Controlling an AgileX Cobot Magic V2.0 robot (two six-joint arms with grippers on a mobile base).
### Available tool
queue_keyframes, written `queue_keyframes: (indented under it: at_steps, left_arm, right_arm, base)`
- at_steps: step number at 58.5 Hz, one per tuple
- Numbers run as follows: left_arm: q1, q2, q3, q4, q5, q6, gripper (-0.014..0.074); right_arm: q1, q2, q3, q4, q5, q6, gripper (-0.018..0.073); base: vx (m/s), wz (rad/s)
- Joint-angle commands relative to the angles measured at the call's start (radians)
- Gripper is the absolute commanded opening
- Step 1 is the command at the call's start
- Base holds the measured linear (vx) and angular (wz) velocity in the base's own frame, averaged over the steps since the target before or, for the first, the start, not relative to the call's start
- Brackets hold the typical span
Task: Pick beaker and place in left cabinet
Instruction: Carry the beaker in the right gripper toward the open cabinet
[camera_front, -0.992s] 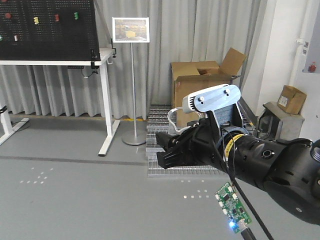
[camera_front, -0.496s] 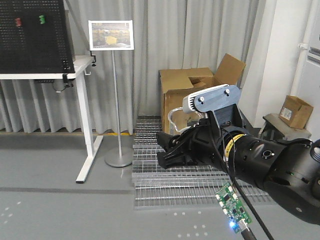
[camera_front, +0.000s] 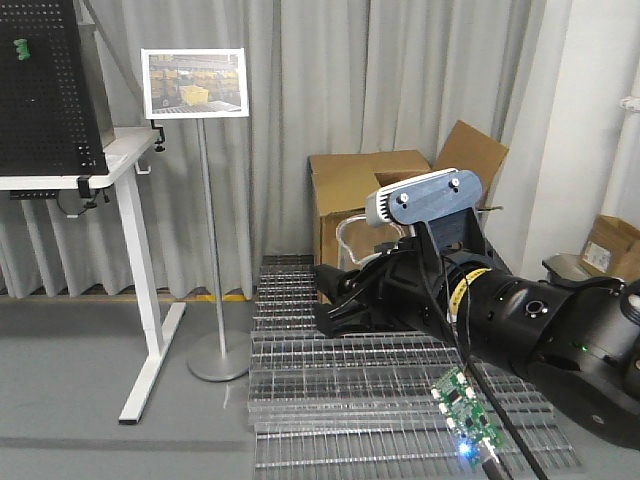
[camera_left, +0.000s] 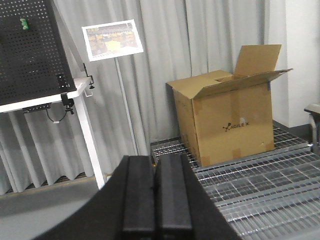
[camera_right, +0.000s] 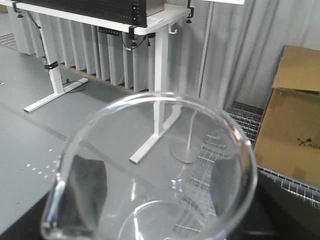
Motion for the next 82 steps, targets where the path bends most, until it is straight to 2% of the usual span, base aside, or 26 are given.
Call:
queue_keyframes:
  at_steps: [1,40,82]
  left_arm:
    - [-0.001,-0.019,0.016,-0.003,-0.075,-0.003,0.0001]
    - [-0.001,-0.019,0.016,-0.003,-0.075,-0.003,0.0001]
    - [-0.001,-0.019,0.016,-0.003,-0.075,-0.003,0.0001]
  right_arm:
    - [-0.004,-0.038,-0.034,-0.006,-0.078,0.001,-0.0008]
    - [-0.004,-0.038,-0.034,-0.006,-0.078,0.001,-0.0008]
    - [-0.004,-0.038,-0.034,-0.006,-0.078,0.001,-0.0008]
  base:
    - [0.52,0.02]
    - [0.43,-0.14]
    - [0.24,-0.80]
